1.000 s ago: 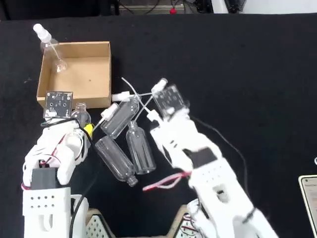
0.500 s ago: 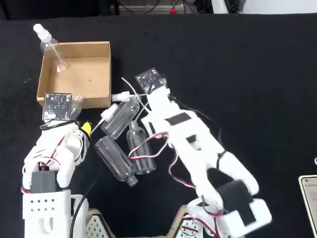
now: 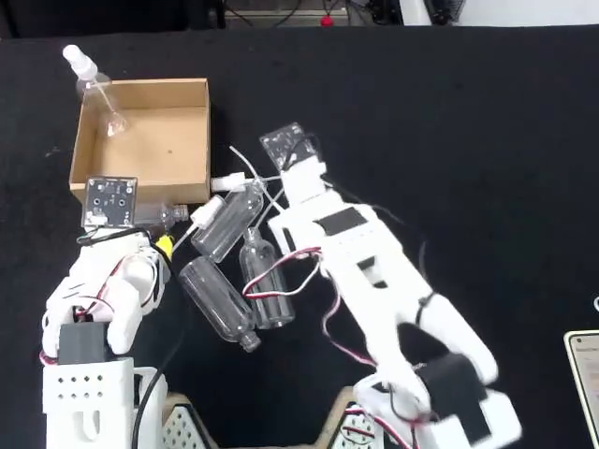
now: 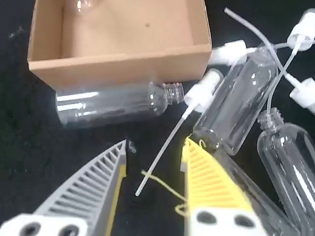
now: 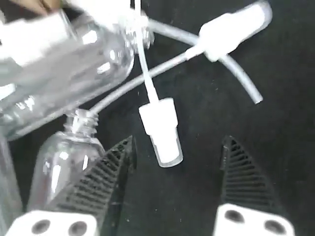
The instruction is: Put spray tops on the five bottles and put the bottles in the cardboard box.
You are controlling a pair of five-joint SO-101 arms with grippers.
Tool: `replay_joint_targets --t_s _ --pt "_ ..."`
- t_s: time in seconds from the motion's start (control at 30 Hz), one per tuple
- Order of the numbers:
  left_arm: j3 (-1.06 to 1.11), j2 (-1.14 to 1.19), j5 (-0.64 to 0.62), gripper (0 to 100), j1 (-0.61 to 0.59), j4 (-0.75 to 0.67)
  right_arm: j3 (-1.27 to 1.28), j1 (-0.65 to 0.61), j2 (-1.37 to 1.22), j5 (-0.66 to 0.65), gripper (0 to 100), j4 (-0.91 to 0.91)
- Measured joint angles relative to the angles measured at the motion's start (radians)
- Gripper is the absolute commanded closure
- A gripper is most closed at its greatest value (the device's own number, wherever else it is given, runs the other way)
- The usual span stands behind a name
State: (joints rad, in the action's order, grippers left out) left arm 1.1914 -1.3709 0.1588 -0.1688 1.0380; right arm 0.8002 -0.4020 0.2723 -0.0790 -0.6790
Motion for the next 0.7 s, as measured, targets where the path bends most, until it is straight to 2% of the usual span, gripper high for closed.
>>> replay_joint_targets --t_s 0.1,0.23,0.37,0.5,0.6,0.7 --pt "-0.049 0.0 0.08 82 0.0 0.044 0.08 0.0 0.046 0.011 73.7 0.058" --pt "-0.146 0.034 0.25 82 -0.009 0.114 0.147 0.0 0.06 0.011 73.7 0.129" --pt "-0.259 0.192 0.339 82 -0.15 0.124 0.15 0.0 0.063 0.011 73.7 0.144" --pt "-0.397 0.446 0.33 82 -0.301 0.127 0.15 0.0 0.063 0.011 73.7 0.147" --pt "-0.46 0.626 0.238 82 -0.327 0.12 0.15 0.0 0.063 0.011 73.7 0.15" --pt "-0.474 0.753 0.12 82 -0.328 0.043 0.15 0.0 0.063 0.011 73.7 0.15"
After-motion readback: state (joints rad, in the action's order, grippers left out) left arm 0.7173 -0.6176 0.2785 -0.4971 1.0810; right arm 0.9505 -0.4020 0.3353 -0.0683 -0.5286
